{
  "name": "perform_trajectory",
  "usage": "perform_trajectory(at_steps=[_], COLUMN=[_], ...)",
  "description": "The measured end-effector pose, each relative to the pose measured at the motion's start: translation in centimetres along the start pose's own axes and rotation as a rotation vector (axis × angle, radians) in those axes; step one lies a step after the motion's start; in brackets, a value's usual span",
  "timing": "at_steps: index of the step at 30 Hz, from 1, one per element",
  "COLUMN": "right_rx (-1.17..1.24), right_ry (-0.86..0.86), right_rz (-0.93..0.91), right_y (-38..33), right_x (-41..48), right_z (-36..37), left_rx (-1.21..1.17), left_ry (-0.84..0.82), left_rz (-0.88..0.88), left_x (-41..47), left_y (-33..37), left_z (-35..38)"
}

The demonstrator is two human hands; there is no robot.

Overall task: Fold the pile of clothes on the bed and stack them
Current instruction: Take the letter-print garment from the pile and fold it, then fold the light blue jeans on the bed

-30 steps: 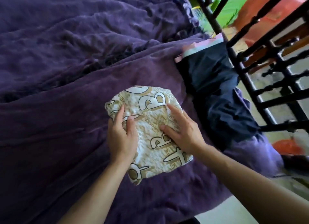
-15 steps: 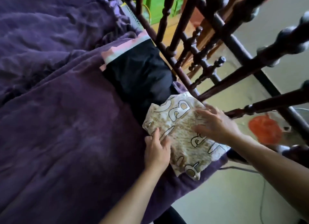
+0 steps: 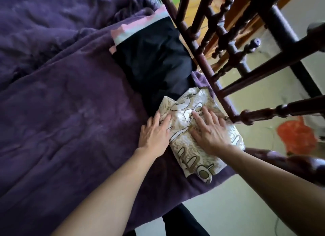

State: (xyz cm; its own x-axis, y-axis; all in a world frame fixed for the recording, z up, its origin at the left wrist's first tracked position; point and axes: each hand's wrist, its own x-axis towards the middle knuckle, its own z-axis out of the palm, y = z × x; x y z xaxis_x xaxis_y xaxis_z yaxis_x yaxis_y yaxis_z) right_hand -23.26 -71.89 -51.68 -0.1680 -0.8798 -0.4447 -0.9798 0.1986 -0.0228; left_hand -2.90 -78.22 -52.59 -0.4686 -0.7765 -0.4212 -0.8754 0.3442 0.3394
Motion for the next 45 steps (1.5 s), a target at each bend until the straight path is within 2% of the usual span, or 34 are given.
perform_trajectory(at_steps=[3,6,8,11,17,22,26,32,41,45], right_rx=[-0.026,0.028,0.035,0.035,-0.122,-0.155,-0.131,-0.133,-0.149,-0.147], right_ry=[0.045,0.104,0.08,0.027,-0.054,-0.015,-0.03,-0.052,-0.098,-0.108], right_rz=[-0.028,-0.16,-0.246,-0.379,-0.689,-0.897,-1.04,-1.154,-1.252,-1.263], right_y=[-1.7,-5.8,-9.6,-16.1,-30.8,-42.7,-51.6,-62.9,-77.0,-85.0], right_x=[-1.0,-2.7,-3.8,-6.0,-12.6,-21.2,-28.2,-36.2,-40.3,-39.3], right_z=[-2.2,-4.6,-5.8,-6.8,-6.7,-5.0,-3.8,-3.7,-3.2,-2.1], left_rx=[0.003,-0.029,-0.061,-0.108,-0.185,-0.271,-0.274,-0.261,-0.298,-0.294], left_ry=[-0.002,-0.03,-0.023,0.034,0.185,0.293,0.355,0.428,0.572,0.548], left_rz=[-0.076,-0.198,-0.267,-0.407,-0.726,-0.882,-0.971,-1.072,-1.124,-1.152], left_x=[-4.0,-9.8,-14.3,-22.0,-39.5,-54.2,-65.5,-78.0,-88.1,-91.3], left_y=[-1.3,-4.1,-6.5,-10.7,-18.8,-23.6,-27.2,-32.5,-42.0,-49.7], left_z=[-2.0,-3.7,-4.9,-6.1,-5.7,-3.6,-3.0,-3.8,-5.5,-6.8])
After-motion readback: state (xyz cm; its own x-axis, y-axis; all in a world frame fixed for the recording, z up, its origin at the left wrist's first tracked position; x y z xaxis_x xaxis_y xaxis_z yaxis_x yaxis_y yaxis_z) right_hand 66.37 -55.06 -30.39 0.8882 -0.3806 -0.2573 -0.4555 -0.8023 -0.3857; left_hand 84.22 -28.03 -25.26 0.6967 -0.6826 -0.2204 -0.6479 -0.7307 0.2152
